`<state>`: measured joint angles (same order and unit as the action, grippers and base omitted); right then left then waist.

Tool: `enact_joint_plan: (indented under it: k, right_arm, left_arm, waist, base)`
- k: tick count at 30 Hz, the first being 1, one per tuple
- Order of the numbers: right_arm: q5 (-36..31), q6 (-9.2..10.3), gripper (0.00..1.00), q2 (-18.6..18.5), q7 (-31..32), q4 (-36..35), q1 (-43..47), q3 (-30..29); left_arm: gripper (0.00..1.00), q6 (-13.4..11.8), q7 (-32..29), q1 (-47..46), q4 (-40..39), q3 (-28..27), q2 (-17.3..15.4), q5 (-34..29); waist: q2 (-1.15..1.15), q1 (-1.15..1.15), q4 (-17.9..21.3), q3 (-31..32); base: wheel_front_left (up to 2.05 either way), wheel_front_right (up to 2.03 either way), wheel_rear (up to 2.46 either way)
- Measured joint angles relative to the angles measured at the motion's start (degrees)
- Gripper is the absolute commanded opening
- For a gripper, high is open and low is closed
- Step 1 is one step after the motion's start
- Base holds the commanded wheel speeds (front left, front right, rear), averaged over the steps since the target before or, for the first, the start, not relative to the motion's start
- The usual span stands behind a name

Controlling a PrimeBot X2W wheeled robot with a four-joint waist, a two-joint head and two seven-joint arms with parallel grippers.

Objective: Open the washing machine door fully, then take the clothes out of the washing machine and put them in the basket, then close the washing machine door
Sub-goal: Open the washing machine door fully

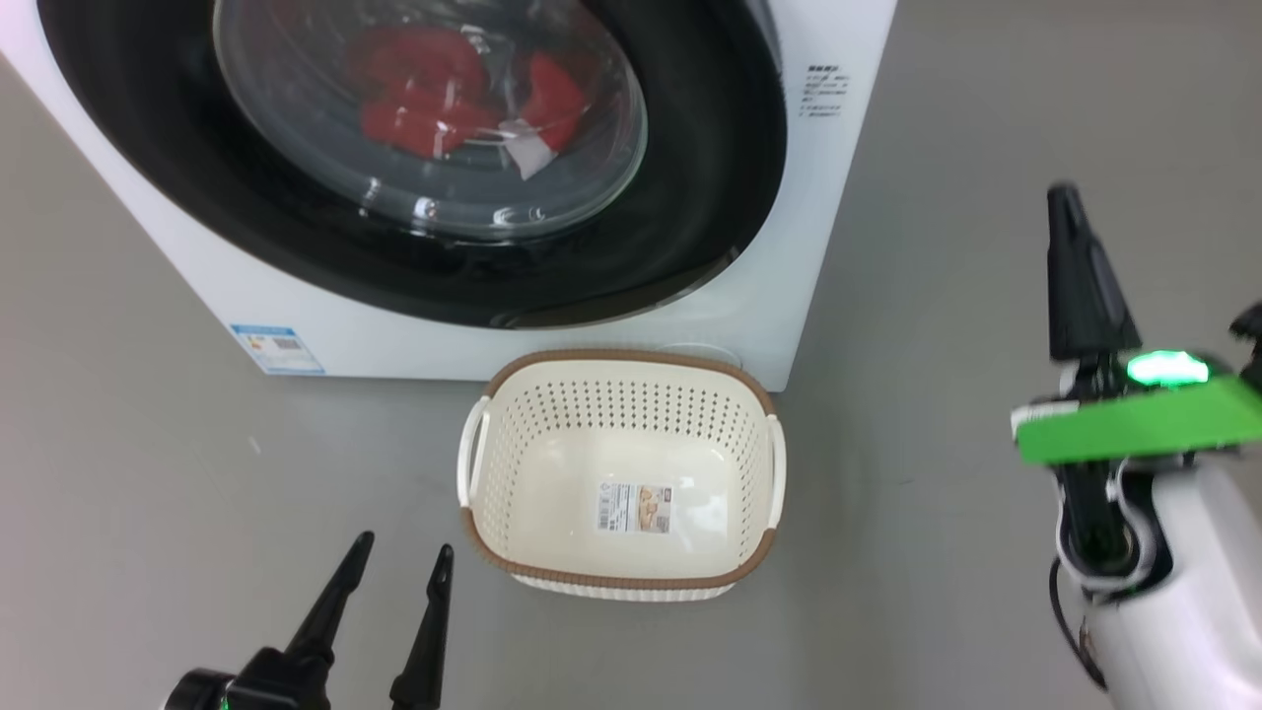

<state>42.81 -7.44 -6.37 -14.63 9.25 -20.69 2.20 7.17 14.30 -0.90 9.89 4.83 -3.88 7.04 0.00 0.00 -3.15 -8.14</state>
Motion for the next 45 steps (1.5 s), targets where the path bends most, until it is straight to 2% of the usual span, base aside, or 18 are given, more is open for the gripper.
enact_joint_plan:
  k: [5, 11, 18, 23, 35, 45]
  right_arm:
    - [5.23, 0.0, 0.0, -2.44, -0.01, 2.89, -6.76, 2.76]
    - [14.77, 0.0, 0.0, -6.82, 0.87, 7.28, -15.79, 8.53]
    - [25.91, 0.0, 0.0, -9.94, 7.58, 9.94, -24.1, 13.4]
    - [31.4, 0.0, 0.0, -12.37, 13.27, 12.28, -28.54, 15.93]
    - [46.58, 0.0, 0.0, -13.93, 26.74, 18.04, -37.44, 15.17]
    - [51.03, 0.0, 0.0, -14.04, 36.0, 25.77, -43.84, 14.91]
  left_arm:
    - [1.0, 0.0, 0.0, -1.51, -0.02, 1.03, -0.24, 0.75]
    - [1.0, 0.0, 0.0, -4.15, 0.13, 2.01, -0.64, 1.58]
    - [1.0, 0.0, 0.0, -6.76, 0.54, 3.23, -0.97, 2.26]
    - [1.0, 0.0, 0.0, -8.49, 0.8, 4.52, -1.04, 3.22]
    - [1.0, 0.0, 0.0, -11.75, 1.18, 6.91, -1.15, 4.74]
    - [1.0, 0.0, 0.0, -12.58, 1.56, 8.49, -1.1, 5.26]
  waist:
    - [0.0, 0.0, -1.07, -1.89]
    - [0.0, 0.0, -2.35, -4.67]
    - [0.0, 0.0, -3.72, -7.99]
    - [0.0, 0.0, -4.74, -9.99]
    - [0.0, 0.0, -7.14, -14.42]
    - [0.0, 0.0, -9.34, -16.31]
  base:
    - [0.0, 0.0, 0.0]
    - [0.0, 0.0, 0.0]
    - [0.0, 0.0, 0.0]
    - [0.0, 0.0, 0.0]
    - [0.0, 0.0, 0.0]
    - [0.0, 0.0, 0.0]
